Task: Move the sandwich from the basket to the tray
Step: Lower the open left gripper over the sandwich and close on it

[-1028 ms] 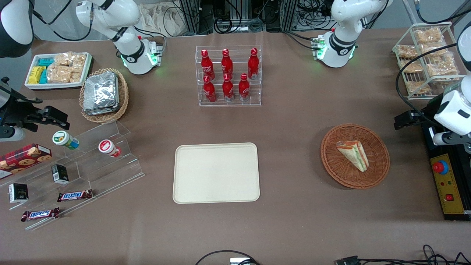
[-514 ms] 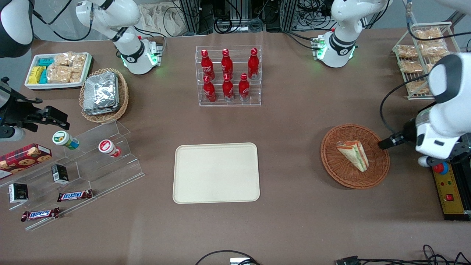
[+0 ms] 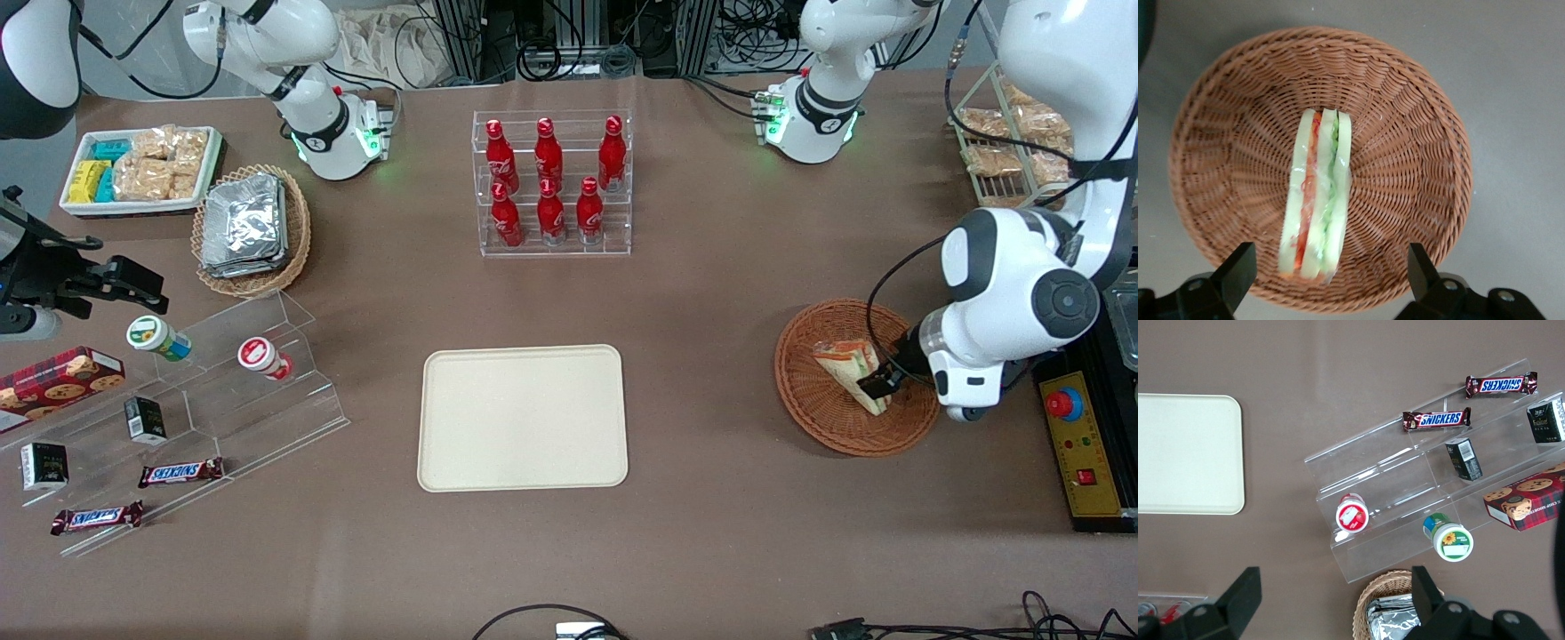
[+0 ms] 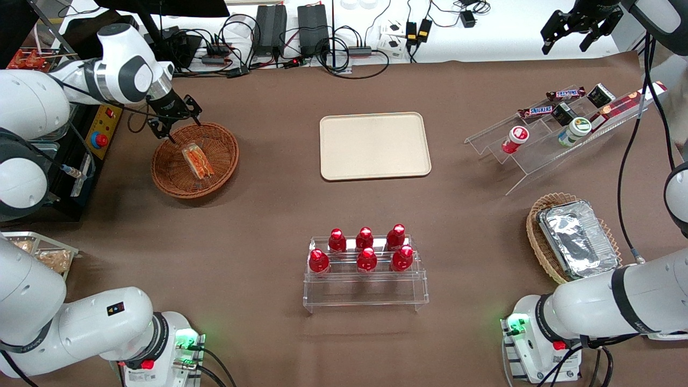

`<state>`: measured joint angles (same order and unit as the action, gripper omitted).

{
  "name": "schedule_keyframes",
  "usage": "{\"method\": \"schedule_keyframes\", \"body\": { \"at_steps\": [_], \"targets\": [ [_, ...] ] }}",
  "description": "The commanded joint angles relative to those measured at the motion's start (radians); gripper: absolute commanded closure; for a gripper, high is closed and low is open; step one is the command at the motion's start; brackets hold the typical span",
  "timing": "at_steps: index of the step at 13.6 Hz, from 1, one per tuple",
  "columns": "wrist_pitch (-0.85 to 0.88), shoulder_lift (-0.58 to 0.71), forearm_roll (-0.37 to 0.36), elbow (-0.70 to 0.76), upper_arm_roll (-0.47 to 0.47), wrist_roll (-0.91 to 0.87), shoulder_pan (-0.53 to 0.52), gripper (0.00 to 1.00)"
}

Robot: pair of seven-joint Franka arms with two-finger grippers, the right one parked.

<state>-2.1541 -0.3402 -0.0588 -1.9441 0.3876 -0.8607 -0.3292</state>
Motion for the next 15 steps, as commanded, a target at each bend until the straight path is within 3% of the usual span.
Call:
{"method": "schedule_keyframes", "body": {
  "at_steps": [1,9,10,12,13,15],
  "targets": [
    [-0.027,-0.046,-0.032,0.004,-0.001,-0.049,0.001,0.00],
    [-0.082,-0.131,-0.064,0.005,-0.007,-0.061,-0.002,0.02],
    [-0.086,-0.134,-0.064,0.007,-0.007,-0.061,-0.002,0.14],
    [-0.093,-0.135,-0.116,0.008,-0.006,-0.060,-0.002,0.75],
    [-0.090,-0.129,-0.152,0.010,-0.004,-0.055,-0.005,1.00],
    [-0.086,-0.120,-0.162,0.016,-0.004,-0.037,-0.004,1.00]
  ]
}}
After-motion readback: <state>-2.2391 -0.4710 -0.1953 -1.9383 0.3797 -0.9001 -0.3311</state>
